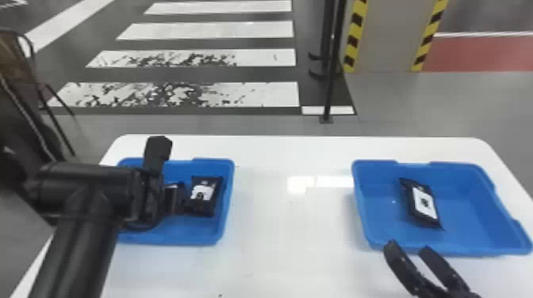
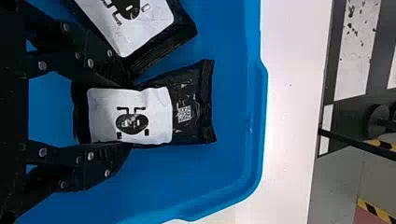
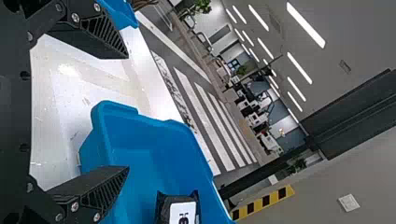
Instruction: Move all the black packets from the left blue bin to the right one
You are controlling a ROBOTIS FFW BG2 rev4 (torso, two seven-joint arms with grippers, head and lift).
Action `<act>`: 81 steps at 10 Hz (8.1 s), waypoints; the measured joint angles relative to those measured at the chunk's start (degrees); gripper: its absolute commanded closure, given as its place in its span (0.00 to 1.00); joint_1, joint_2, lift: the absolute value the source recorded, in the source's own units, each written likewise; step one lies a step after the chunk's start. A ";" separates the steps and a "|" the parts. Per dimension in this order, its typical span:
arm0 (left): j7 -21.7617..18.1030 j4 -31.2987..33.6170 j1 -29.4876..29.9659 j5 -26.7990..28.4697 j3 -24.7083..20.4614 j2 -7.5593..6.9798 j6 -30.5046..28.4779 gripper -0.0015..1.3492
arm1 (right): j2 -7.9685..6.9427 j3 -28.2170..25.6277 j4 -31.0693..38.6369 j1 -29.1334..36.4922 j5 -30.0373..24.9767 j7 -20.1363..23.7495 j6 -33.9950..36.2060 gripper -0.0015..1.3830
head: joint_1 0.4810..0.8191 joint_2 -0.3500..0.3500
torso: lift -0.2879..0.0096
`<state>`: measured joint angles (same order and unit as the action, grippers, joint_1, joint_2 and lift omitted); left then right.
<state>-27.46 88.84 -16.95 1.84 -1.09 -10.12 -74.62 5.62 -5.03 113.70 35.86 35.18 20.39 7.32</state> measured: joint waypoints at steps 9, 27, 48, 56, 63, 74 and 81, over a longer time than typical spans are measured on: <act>-6.80 33.95 22.68 -8.41 -4.08 -0.57 4.50 0.90 | 0.51 1.42 3.73 -1.80 0.24 5.94 7.00 0.14 | 0.63 0.57 | 0.50; -7.25 38.72 23.68 -24.12 12.86 -2.00 8.31 0.33 | 4.75 11.76 -1.87 -15.66 11.29 5.41 12.21 0.93 | 0.63 0.36 | 0.50; -6.18 38.68 22.75 0.98 -14.03 -3.04 3.16 0.16 | 0.00 -3.47 0.74 -5.40 -9.54 -1.14 -2.75 0.10 | 0.63 0.62 | 0.50; -5.82 15.34 9.81 12.46 -2.24 -6.63 6.78 0.15 | 0.00 -0.97 -0.17 -4.64 -3.60 -0.71 -0.04 0.11 | 0.63 0.73 | 0.50; -4.55 12.70 6.90 19.36 1.47 -5.69 2.18 0.17 | 0.00 -0.94 -1.48 -4.93 -0.21 -0.35 0.97 0.11 | 0.63 0.75 | 0.50; -5.44 8.57 5.56 21.52 -0.37 -4.01 10.85 0.90 | 0.08 -0.80 -3.25 -5.21 3.47 0.25 1.54 0.11 | 0.63 0.75 | 0.50; -7.13 35.19 25.29 -1.92 -6.85 -1.40 20.54 0.90 | 0.33 0.72 -0.25 -8.40 4.07 6.32 8.63 0.11 | 0.63 0.64 | 0.50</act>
<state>-34.60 124.03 8.34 -0.08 -7.94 -11.52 -54.08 5.96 -4.31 113.46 27.46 39.25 26.71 15.95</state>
